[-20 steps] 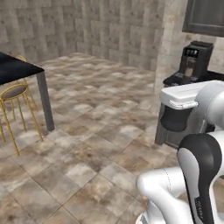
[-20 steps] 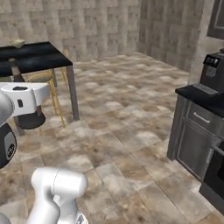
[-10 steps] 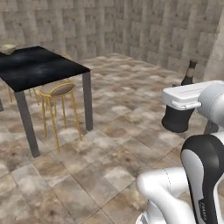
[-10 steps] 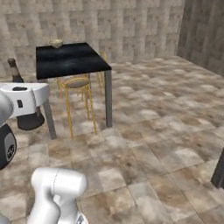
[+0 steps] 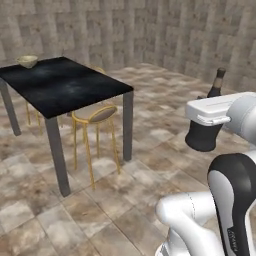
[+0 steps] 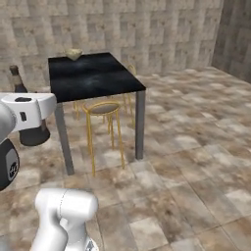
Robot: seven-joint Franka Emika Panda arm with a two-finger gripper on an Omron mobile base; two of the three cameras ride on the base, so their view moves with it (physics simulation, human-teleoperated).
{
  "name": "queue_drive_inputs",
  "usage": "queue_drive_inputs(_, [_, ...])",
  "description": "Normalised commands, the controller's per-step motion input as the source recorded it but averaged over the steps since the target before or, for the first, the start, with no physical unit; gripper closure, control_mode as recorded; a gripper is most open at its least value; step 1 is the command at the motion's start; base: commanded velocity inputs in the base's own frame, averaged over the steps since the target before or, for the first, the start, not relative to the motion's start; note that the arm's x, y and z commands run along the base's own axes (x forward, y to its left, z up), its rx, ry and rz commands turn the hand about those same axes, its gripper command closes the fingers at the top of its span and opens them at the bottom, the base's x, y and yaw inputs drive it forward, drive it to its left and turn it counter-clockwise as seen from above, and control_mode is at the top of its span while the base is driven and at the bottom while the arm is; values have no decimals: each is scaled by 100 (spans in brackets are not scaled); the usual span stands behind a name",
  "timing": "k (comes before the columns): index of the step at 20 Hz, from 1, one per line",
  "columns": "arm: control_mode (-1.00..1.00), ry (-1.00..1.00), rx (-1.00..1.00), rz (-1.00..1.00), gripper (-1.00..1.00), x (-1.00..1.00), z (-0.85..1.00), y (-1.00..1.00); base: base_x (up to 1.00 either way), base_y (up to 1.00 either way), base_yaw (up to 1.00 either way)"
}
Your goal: There is a bowl on the dining counter. Grab a lemon wedge from the fridge and place it in the bowl. Then get the liquor bottle and glass cup from the cabinet and place them next to the bowl.
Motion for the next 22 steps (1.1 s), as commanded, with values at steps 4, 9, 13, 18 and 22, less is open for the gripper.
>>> queue_drive_inputs(4, [100,0,0,0,100,0,0,0,54,100,-15])
queue_drive_inputs(9, [100,0,0,0,100,0,0,0,33,100,-23])
queue_drive_inputs(13, [100,0,0,0,100,0,0,0,25,100,-24])
queue_drive_inputs(18, [100,0,0,0,100,0,0,0,22,100,-24])
queue_drive_inputs(22, [100,0,0,0,100,0,0,0,22,100,-24])
